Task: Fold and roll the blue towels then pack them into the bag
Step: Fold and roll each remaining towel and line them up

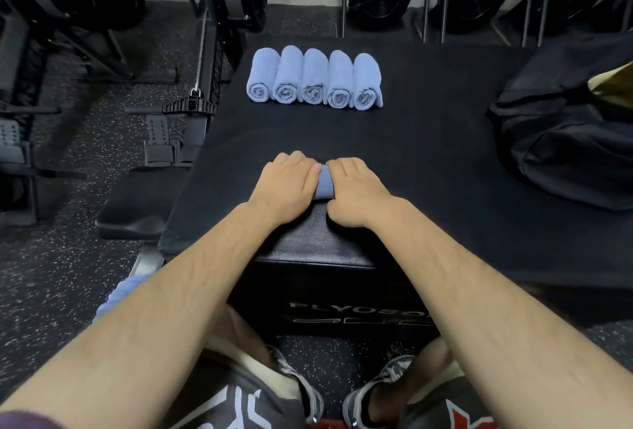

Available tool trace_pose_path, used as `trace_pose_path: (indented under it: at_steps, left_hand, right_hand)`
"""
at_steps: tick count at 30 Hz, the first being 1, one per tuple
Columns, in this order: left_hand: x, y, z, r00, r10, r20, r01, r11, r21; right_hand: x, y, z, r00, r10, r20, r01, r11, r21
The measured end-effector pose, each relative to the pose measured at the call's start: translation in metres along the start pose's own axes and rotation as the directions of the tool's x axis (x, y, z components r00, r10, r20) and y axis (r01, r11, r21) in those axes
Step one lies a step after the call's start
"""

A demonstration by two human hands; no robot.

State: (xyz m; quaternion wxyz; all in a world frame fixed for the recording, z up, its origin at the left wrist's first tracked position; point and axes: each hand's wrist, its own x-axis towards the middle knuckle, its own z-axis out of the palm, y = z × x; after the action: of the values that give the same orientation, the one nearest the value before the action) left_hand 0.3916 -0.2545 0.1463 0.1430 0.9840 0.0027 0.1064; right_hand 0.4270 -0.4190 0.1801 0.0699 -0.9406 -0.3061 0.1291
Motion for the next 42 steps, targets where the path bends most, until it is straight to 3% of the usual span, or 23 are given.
trace_pose_path:
  at_steps: [4,6,10,12,14,15,17,18,20,22,24,26,28,32,38,42]
  left_hand:
    - [0.002,0.000,-0.010,0.996,0.003,0.090,0.003,0.998,-0.065]
    - [-0.002,-0.002,-0.023,0.988,0.087,0.131,-0.078,0.994,-0.073]
    - [-0.013,0.001,-0.053,0.930,0.279,0.240,-0.312,0.943,0.113]
    - [-0.018,0.012,-0.062,0.932,0.269,0.244,-0.325,0.918,0.227]
    - [-0.019,0.024,-0.073,0.952,0.217,0.217,-0.261,0.944,0.203]
    - [-0.019,0.030,-0.080,0.959,0.167,0.227,-0.200,0.971,0.129]
    - [-0.019,0.040,-0.093,0.950,0.083,0.302,-0.065,0.996,-0.069]
    - [-0.018,0.042,-0.099,0.940,0.070,0.334,-0.017,0.987,-0.159]
    - [-0.018,0.046,-0.111,0.922,0.082,0.378,-0.003,0.978,-0.207]
    - [-0.017,0.054,-0.122,0.908,0.089,0.409,-0.092,0.996,-0.014]
    - [-0.014,0.065,-0.123,0.932,0.165,0.323,-0.277,0.899,0.339]
    - [-0.013,0.077,-0.116,0.944,0.247,0.217,-0.325,0.810,0.488]
    - [-0.012,0.080,-0.113,0.957,0.228,0.179,-0.287,0.837,0.466]
    - [-0.011,0.073,-0.115,0.944,0.221,0.244,-0.303,0.872,0.385]
    - [-0.006,0.066,-0.115,0.933,0.221,0.282,-0.314,0.884,0.345]
    - [-0.008,0.057,-0.113,0.927,0.250,0.280,-0.333,0.892,0.305]
  right_hand:
    - [0.005,-0.002,-0.006,0.997,0.029,-0.069,-0.031,0.999,-0.022]
    - [0.000,-0.002,-0.010,0.995,0.038,-0.096,-0.038,0.999,0.007]
    - [-0.020,0.005,-0.029,0.998,0.057,0.021,-0.060,0.986,0.158]
    - [-0.032,0.009,-0.039,0.994,0.073,0.083,-0.092,0.963,0.255]
    - [-0.045,0.007,-0.045,0.991,0.077,0.107,-0.106,0.947,0.303]
    - [-0.051,0.003,-0.047,0.997,0.061,0.057,-0.072,0.971,0.229]
    - [-0.058,-0.004,-0.043,0.990,-0.036,-0.138,0.023,0.995,-0.095]
    - [-0.061,-0.009,-0.040,0.970,-0.084,-0.228,0.026,0.968,-0.248]
    - [-0.063,-0.016,-0.041,0.939,-0.104,-0.328,-0.030,0.925,-0.378]
    - [-0.064,-0.017,-0.042,0.925,-0.086,-0.371,-0.054,0.935,-0.351]
    - [-0.064,-0.019,-0.046,0.921,-0.066,-0.384,-0.025,0.974,-0.227]
    - [-0.065,-0.021,-0.053,0.930,-0.033,-0.366,0.024,0.999,-0.029]
    - [-0.067,-0.019,-0.061,0.932,-0.034,-0.360,0.016,0.999,-0.051]
    - [-0.074,-0.010,-0.060,0.894,-0.063,-0.443,-0.114,0.925,-0.361]
    - [-0.069,-0.012,-0.059,0.904,-0.008,-0.428,-0.130,0.947,-0.292]
    - [-0.066,-0.009,-0.057,0.899,-0.074,-0.432,-0.050,0.962,-0.269]
